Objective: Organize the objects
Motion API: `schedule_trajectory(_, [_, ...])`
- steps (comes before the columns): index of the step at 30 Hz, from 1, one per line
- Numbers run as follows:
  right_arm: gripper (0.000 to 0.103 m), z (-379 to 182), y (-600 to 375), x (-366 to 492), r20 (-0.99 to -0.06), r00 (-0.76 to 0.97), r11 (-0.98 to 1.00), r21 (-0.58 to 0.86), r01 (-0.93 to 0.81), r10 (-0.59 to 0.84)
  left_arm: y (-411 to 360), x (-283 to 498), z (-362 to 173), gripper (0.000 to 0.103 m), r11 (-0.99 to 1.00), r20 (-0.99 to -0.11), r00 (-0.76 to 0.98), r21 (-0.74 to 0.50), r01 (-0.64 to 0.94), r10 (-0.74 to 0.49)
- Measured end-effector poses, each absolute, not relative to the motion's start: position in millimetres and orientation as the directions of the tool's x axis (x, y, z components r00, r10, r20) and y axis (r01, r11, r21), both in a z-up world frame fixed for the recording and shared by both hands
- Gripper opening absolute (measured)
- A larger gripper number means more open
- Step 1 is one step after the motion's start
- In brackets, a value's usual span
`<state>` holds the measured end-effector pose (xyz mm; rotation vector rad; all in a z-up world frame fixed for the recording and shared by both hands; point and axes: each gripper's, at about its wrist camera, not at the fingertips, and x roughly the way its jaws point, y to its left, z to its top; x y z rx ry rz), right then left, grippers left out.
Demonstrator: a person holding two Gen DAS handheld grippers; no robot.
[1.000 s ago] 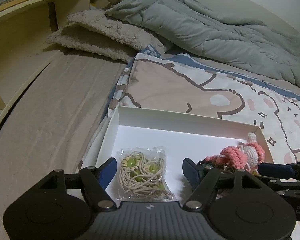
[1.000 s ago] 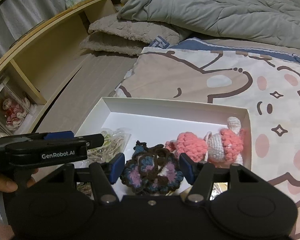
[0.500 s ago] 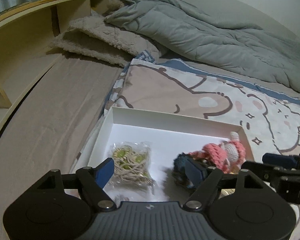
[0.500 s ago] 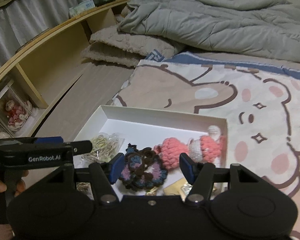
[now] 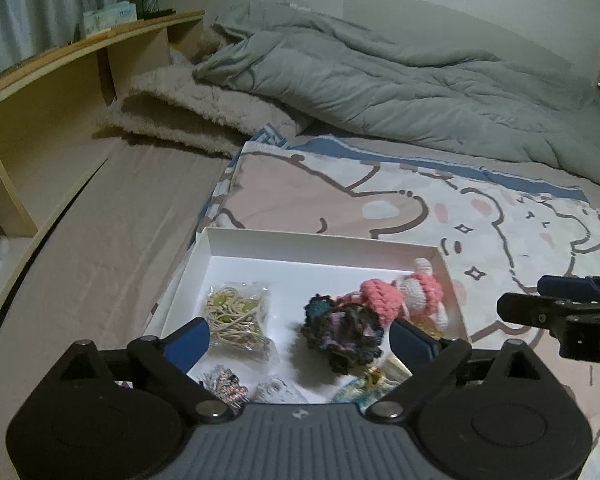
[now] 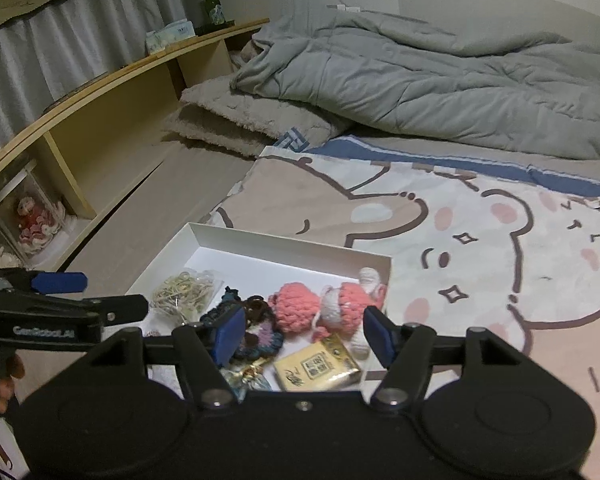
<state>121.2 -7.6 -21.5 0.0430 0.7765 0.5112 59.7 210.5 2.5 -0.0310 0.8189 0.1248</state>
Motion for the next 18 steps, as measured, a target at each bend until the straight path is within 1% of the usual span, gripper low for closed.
schedule_trajectory(3, [0.068, -16, -18, 114, -0.65, 0.607, 0.877, 0.215, -0.43, 0.457, 199, 49, 8, 0.098, 0.993, -0.721, 0.687, 0.021, -0.115, 0.095])
schedule_trajectory(6, [0.069, -10, -29, 106, -0.633, 0.627, 0.88, 0.209, -0.425, 0.454, 189, 37, 11, 0.101, 0.994, -0.708, 0.701, 0.018, -0.108, 0.089])
schedule_trajectory(10, [0.073, -4, -39, 97, -0.623, 0.631, 0.875, 0.206, -0.439, 0.463, 178, 22, 13, 0.102, 0.994, -0.705, 0.704, 0.017, -0.112, 0.091])
schedule_trajectory(15, [0.079, 1, -49, 83, -0.622, 0.632, 0.871, 0.184, -0.456, 0.462, 171, 3, 17, 0.102, 0.994, -0.684, 0.726, -0.015, -0.112, 0.071])
schedule_trajectory(18, [0.083, 1, -54, 76, -0.627, 0.631, 0.871, 0.17, -0.461, 0.457, 166, -6, 20, 0.102, 0.992, -0.667, 0.739, 0.012, -0.123, 0.1])
